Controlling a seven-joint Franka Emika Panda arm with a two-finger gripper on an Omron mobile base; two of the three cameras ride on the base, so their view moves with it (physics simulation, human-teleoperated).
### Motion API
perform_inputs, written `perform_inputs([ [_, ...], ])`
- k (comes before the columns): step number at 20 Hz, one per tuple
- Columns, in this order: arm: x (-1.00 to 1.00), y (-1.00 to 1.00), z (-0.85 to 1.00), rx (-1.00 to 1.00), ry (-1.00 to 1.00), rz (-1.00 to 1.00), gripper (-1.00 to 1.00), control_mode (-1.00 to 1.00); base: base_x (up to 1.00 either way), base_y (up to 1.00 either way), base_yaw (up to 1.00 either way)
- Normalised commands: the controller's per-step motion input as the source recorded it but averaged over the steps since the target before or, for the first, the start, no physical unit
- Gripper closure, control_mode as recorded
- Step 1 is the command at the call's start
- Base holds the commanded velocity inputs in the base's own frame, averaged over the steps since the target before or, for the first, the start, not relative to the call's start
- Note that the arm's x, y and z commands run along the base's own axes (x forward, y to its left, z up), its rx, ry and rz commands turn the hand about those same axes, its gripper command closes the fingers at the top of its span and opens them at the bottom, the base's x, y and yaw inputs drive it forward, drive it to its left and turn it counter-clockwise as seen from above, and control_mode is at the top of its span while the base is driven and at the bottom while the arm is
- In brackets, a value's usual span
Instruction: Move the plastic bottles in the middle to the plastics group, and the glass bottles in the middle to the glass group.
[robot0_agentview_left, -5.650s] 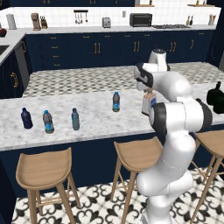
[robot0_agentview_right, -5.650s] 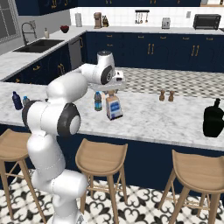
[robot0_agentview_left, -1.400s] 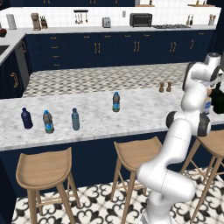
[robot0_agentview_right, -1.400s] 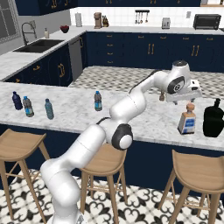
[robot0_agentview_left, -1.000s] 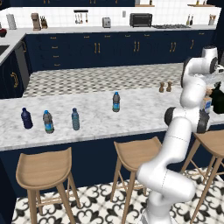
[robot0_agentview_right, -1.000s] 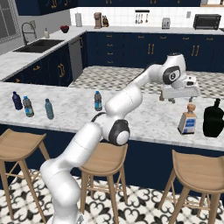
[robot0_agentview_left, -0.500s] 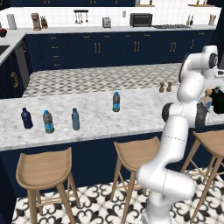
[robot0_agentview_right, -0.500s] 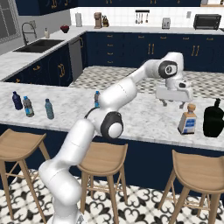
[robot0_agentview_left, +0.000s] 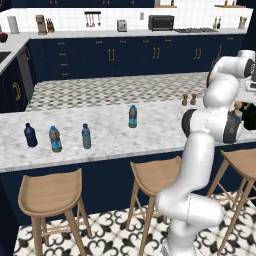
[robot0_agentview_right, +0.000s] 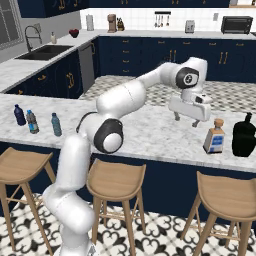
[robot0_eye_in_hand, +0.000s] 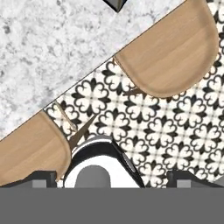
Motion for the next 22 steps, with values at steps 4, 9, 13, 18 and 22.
perform_inputs([
  [4,-0.57,1.0,-0.38,-0.47,-0.41,0.03,-1.0,-1.0,0.0,0.0,0.0],
  [9,-0.17,0.93,-0.13,-0.49,-0.37,0.11,-1.0,-1.0,0.0,0.0,0.0],
  [13,0.05,0.71,-0.02,-0.24,-0.14,0.15,-1.0,-1.0,0.0,0.0,0.0],
  [18,0.24,0.55,0.11,0.0,0.01,0.2,-1.0,-1.0,0.0,0.0,0.0],
  [22,0.32,0.61,0.1,0.03,0.04,0.19,-1.0,-1.0,0.0,0.0,0.0],
])
